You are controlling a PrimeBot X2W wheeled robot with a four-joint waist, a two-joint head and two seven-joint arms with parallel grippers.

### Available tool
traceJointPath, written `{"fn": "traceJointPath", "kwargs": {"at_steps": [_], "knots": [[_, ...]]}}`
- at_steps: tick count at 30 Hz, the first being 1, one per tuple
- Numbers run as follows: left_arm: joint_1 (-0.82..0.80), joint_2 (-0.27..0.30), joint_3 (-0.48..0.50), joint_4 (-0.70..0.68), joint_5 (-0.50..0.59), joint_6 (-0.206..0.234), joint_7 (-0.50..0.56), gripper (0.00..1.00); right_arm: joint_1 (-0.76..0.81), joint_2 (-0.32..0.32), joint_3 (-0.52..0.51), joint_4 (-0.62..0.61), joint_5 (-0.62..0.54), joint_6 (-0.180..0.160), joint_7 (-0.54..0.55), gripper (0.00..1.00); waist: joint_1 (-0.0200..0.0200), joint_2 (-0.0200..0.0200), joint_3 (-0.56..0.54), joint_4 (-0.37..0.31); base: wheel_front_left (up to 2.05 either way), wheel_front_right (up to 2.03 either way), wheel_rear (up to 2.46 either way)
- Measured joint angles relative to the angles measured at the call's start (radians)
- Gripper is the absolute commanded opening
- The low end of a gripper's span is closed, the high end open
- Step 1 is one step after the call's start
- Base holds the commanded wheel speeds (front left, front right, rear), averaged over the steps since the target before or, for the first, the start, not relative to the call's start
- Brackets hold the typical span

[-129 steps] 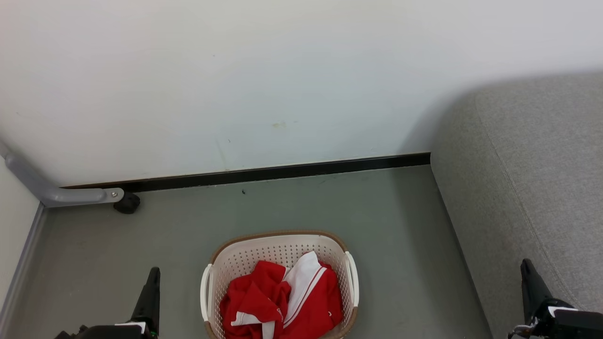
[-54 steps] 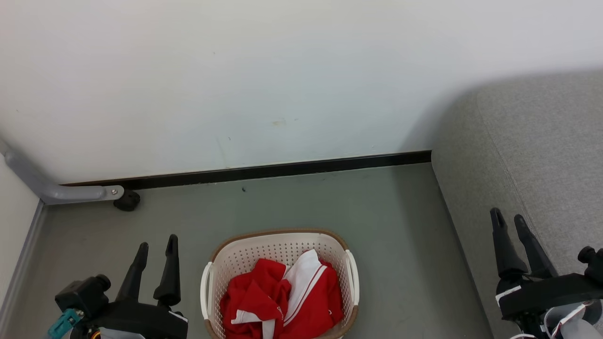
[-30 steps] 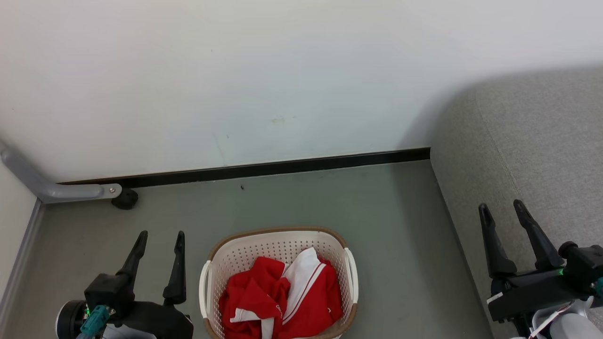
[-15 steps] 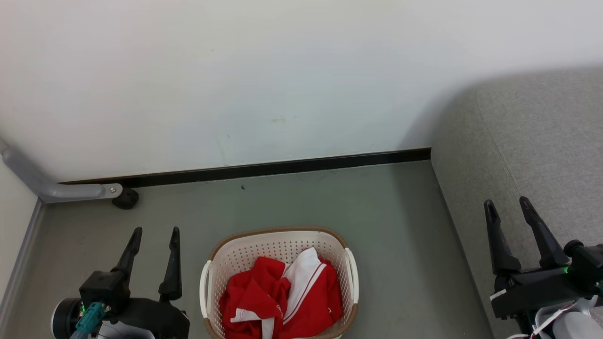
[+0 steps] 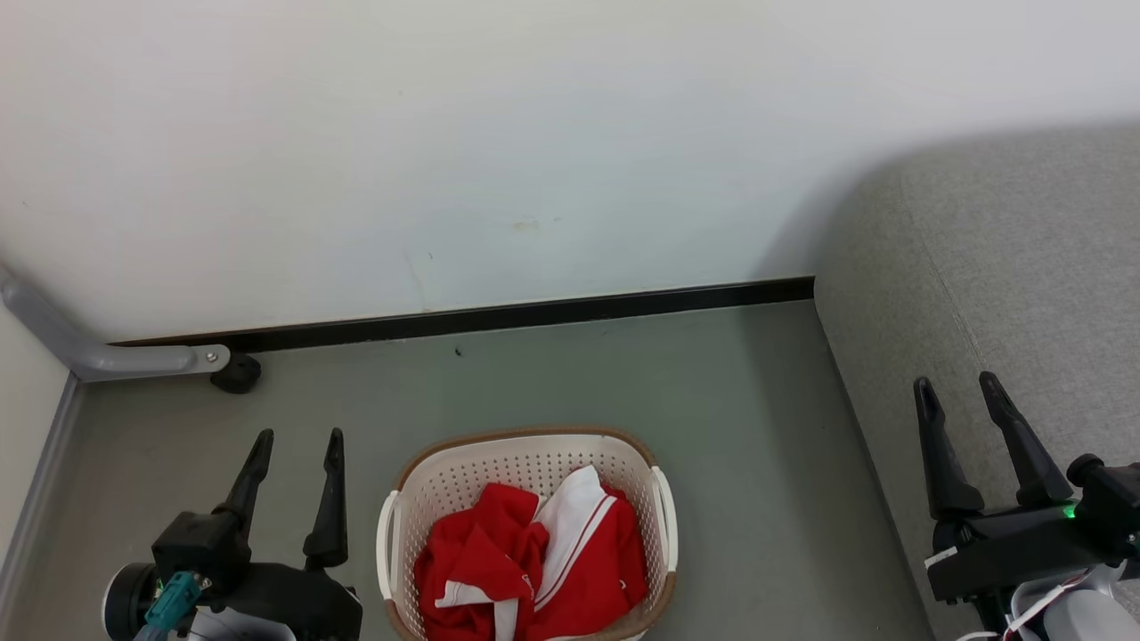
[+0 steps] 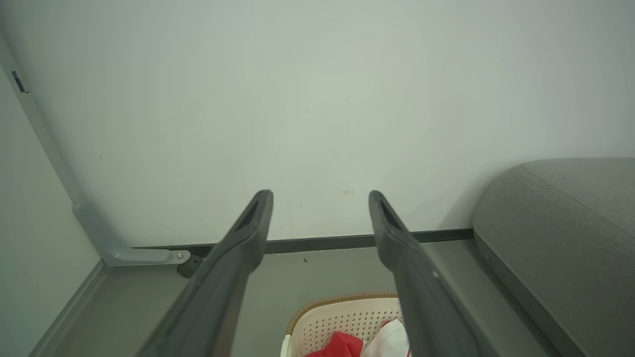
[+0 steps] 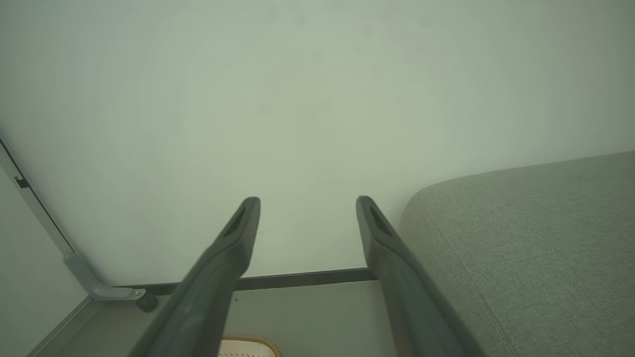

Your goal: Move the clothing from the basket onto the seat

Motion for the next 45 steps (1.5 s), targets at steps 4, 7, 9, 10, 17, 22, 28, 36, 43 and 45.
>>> {"fn": "traceJointPath", "kwargs": {"at_steps": [4, 7, 9, 10, 17, 22, 28, 36, 43, 45], "knots": [[0.000, -0.001, 0.008, -0.002, 0.000, -0.008, 0.000, 1.00, 0.000, 0.004, -0.007, 0.000, 0.000, 0.004, 0.000, 1.00, 0.0000, 0.0000, 0.005, 0.000, 0.00, 0.00, 0.00], [0.000, -0.002, 0.020, -0.010, 0.006, -0.008, 0.000, 1.00, 0.000, 0.007, -0.011, -0.003, -0.010, 0.009, 0.000, 1.00, 0.0000, 0.0000, 0.013, -0.001, 0.00, 0.00, 0.00], [0.000, -0.002, 0.024, -0.014, 0.018, -0.008, 0.000, 1.00, 0.000, 0.011, -0.014, -0.006, -0.018, 0.012, 0.000, 1.00, 0.0000, 0.0000, 0.020, -0.002, 0.00, 0.00, 0.00], [0.000, -0.003, 0.026, -0.016, 0.020, -0.008, 0.000, 1.00, 0.000, 0.014, -0.015, -0.008, -0.021, 0.013, 0.000, 1.00, 0.0000, 0.0000, 0.023, -0.002, 0.00, 0.00, 0.00], [-0.001, -0.006, 0.045, -0.032, 0.020, -0.017, 0.000, 1.00, 0.000, 0.029, -0.024, -0.019, -0.034, 0.015, 0.000, 1.00, 0.0000, 0.0000, 0.056, -0.006, 0.00, 0.00, 0.00], [-0.008, -0.007, 0.054, -0.038, 0.025, -0.018, 0.000, 1.00, -0.001, 0.037, -0.027, -0.019, -0.037, 0.021, 0.000, 1.00, 0.0001, 0.0000, 0.076, -0.010, 0.00, 0.00, 0.00], [-0.029, -0.006, 0.059, -0.056, 0.026, -0.027, 0.000, 1.00, -0.002, 0.053, -0.033, -0.021, -0.044, 0.023, 0.000, 1.00, 0.0000, 0.0000, 0.111, -0.017, 0.00, 0.00, 0.00], [-0.046, 0.003, 0.068, -0.064, 0.026, -0.044, 0.000, 1.00, -0.038, 0.067, -0.040, -0.020, -0.051, 0.030, 0.000, 1.00, 0.0001, 0.0001, 0.165, -0.030, 0.00, 0.00, 0.00], [-0.080, 0.006, 0.067, -0.073, 0.026, -0.053, 0.000, 1.00, -0.046, 0.087, -0.048, -0.018, -0.058, 0.030, 0.000, 1.00, 0.0001, 0.0000, 0.219, -0.040, 0.00, 0.00, 0.00], [-0.084, 0.007, 0.067, -0.074, 0.026, -0.054, 0.000, 1.00, -0.055, 0.092, -0.050, -0.018, -0.060, 0.031, 0.000, 1.00, 0.0001, 0.0001, 0.235, -0.043, 0.00, 0.00, 0.00]]}}
